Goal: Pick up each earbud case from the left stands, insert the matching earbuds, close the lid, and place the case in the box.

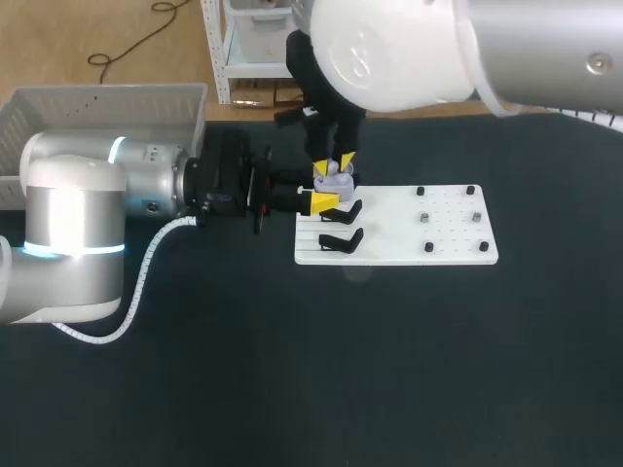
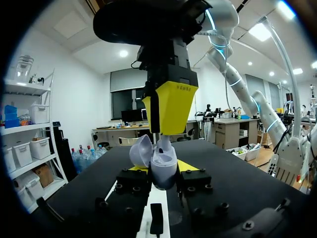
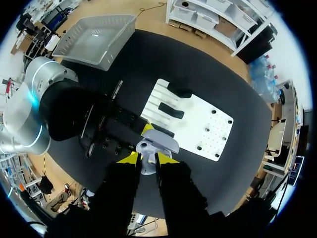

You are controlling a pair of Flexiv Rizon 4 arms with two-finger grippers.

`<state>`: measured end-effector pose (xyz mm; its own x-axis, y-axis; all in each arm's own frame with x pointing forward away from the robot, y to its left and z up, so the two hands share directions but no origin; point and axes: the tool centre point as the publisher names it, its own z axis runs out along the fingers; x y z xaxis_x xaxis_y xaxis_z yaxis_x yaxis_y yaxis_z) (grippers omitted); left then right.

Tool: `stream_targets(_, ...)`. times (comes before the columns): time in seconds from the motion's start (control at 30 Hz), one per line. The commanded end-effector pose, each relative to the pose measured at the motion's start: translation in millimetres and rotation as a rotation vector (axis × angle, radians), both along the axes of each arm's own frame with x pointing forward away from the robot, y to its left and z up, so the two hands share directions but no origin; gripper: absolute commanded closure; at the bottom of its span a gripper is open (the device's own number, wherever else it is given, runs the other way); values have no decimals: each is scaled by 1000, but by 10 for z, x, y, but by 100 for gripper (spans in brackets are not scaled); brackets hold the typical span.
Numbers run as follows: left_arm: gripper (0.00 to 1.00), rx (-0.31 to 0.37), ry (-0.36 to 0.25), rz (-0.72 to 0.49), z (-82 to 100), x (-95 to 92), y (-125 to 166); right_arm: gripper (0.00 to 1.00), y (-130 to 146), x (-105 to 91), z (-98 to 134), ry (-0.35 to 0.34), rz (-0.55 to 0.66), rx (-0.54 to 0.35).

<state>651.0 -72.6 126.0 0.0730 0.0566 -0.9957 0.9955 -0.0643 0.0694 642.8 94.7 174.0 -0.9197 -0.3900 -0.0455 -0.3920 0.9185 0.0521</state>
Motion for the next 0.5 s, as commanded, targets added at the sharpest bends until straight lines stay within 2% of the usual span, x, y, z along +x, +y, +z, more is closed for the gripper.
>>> stream_targets(0.03,100,-2,-3,5,-7,-15,1,100,24,23,-7,5,2,-4)
stream_targets(0.5,100,-2,-3,5,-7,-15,1,100,70,43,-53,20,19,-17)
